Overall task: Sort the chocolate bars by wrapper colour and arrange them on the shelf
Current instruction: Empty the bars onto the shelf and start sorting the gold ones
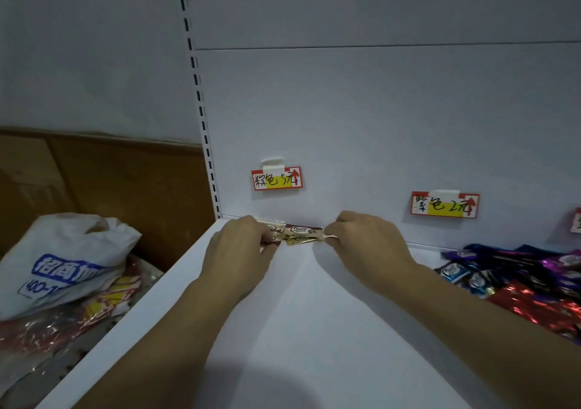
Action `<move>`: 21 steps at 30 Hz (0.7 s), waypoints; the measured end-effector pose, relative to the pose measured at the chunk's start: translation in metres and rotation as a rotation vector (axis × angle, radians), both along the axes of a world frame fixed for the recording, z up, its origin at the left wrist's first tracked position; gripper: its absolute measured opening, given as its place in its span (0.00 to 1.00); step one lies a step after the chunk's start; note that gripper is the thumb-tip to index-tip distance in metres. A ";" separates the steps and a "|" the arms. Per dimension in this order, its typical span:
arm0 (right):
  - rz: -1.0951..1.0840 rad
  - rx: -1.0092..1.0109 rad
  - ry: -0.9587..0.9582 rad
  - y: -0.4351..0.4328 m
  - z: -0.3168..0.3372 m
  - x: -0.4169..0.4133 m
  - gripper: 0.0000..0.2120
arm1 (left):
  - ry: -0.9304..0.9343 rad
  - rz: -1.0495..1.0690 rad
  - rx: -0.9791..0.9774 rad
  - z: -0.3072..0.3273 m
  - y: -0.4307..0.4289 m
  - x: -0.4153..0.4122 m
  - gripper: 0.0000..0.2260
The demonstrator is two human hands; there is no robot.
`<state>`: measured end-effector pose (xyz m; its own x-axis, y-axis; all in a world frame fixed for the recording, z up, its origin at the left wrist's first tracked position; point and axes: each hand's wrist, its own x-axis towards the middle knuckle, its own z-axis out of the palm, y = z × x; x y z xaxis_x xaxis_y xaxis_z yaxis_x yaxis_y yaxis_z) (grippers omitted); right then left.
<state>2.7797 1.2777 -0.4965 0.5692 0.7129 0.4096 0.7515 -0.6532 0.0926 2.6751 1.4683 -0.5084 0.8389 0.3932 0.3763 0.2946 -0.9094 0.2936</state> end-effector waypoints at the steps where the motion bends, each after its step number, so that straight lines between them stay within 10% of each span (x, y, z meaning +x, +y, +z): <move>1: -0.001 -0.008 -0.005 -0.012 0.003 -0.003 0.12 | 0.005 0.004 0.060 0.001 -0.007 -0.001 0.11; 10: -0.145 0.108 -0.050 -0.178 0.031 0.003 0.09 | 0.019 -0.151 0.336 0.014 -0.098 0.011 0.15; 21: -0.255 0.364 0.145 -0.300 0.016 0.009 0.09 | 0.005 -0.475 0.163 0.034 -0.278 0.076 0.13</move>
